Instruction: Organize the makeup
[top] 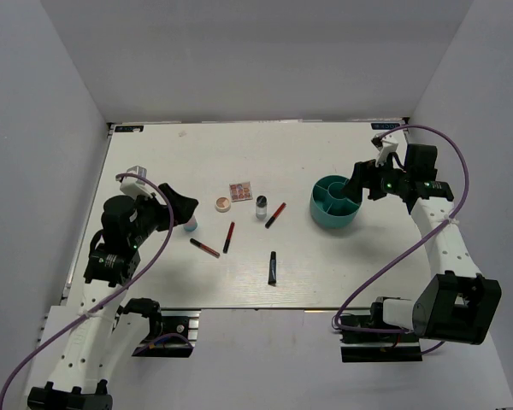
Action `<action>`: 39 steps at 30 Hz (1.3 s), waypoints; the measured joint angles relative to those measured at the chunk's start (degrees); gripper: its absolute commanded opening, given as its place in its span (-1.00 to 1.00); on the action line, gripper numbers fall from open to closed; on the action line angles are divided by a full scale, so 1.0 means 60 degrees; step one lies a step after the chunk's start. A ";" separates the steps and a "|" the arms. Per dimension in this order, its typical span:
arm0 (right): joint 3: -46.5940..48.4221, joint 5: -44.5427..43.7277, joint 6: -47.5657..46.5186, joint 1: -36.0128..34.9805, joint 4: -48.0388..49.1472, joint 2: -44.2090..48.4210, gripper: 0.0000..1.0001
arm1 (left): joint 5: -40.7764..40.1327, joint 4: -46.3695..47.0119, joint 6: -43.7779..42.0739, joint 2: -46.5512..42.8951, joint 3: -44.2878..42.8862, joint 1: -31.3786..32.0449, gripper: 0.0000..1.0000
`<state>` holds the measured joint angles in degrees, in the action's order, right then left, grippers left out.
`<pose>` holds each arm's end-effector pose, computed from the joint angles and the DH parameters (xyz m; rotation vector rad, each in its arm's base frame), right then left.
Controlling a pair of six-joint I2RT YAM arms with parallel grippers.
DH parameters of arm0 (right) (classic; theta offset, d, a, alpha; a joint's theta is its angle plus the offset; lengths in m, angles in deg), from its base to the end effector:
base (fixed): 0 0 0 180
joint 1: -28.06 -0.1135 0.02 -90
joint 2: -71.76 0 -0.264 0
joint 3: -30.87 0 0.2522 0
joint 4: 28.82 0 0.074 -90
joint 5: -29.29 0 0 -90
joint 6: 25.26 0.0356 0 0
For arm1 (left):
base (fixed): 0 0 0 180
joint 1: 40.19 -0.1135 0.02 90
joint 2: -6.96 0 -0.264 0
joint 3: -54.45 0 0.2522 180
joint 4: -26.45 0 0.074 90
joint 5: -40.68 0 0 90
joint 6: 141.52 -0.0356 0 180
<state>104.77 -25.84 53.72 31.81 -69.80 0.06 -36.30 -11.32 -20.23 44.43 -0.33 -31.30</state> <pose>0.2703 0.0027 0.3092 -0.4557 2.1086 0.5330 0.1500 -0.0316 0.3112 -0.2300 1.9664 -0.6822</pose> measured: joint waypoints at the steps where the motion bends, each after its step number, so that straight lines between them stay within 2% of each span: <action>1: 0.0000 0.0025 -0.0029 0.0000 0.0000 0.0000 0.78 | 0.0000 -0.0015 0.0000 -0.0007 -0.0007 0.0000 0.96; 8: 0.0011 0.1490 -0.1574 0.0047 -0.0521 0.0018 0.78 | -0.0066 -0.0444 0.0000 -0.0073 -0.0138 0.0000 0.94; 11: 0.0015 0.2273 -0.2335 0.0022 -0.0940 0.0018 0.56 | -0.0266 -0.0714 0.0004 -0.0168 -0.0226 0.0000 0.85; 12: 0.0015 0.2528 -0.2550 -0.0022 -0.1035 0.0018 0.38 | -0.0408 -0.0903 0.0000 -0.0193 -0.0277 0.0000 0.81; 13: 0.0015 0.2736 -0.2765 -0.0069 -0.1104 0.0018 0.28 | -0.0532 -0.1024 0.0015 -0.0197 -0.0364 0.0000 0.73; 14: 0.0022 0.2903 -0.2903 -0.0146 -0.1155 0.0015 0.15 | -0.0681 -0.1217 0.0018 -0.0186 -0.0463 0.0000 0.55; 15: 0.0022 0.3027 -0.3016 -0.0229 -0.1166 0.0015 -0.10 | -0.0860 -0.1435 0.0022 -0.0135 -0.0576 0.0000 0.46; 17: 0.0047 0.3217 -0.3228 -0.0565 -0.1162 0.0015 -0.25 | -0.1195 -0.1810 0.0058 -0.0004 -0.0801 0.0000 0.26; 19: 0.0073 0.3297 -0.3289 -0.0969 -0.1144 0.0015 -0.07 | -0.1468 -0.2160 0.0044 0.0127 -0.0947 0.0000 0.26; 20: 0.0076 0.3282 -0.3264 -0.1286 -0.1075 0.0015 0.11 | -0.1596 -0.2291 0.0029 0.0175 -0.0973 0.0000 0.30; 21: 0.0080 0.3253 -0.3235 -0.1559 -0.0965 0.0000 0.41 | -0.1730 -0.2444 0.0025 0.0211 -0.0980 0.0000 0.49; 24: 0.0142 0.3045 -0.3093 -0.2437 -0.0554 -0.0120 0.77 | -0.2138 -0.2907 0.0062 0.0273 -0.0980 0.0000 0.68; 28: 0.0517 0.2142 -0.2688 -0.3694 0.0222 -0.0718 0.78 | -0.2503 -0.3348 0.0076 0.0339 -0.0987 0.0000 0.78; 33: 0.1457 0.0262 -0.1851 -0.5067 0.1111 -0.1967 0.78 | -0.2772 -0.3708 0.0062 0.0554 -0.1122 0.0004 0.83; 39: 0.3045 -0.1253 -0.0750 -0.6269 0.1789 -0.3534 0.78 | -0.2743 -0.3249 -0.0335 0.0750 -0.1064 0.0087 0.85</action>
<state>123.04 -33.36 49.21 -5.81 -59.07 -21.14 -52.76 -30.82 -22.24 48.94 -6.71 -30.78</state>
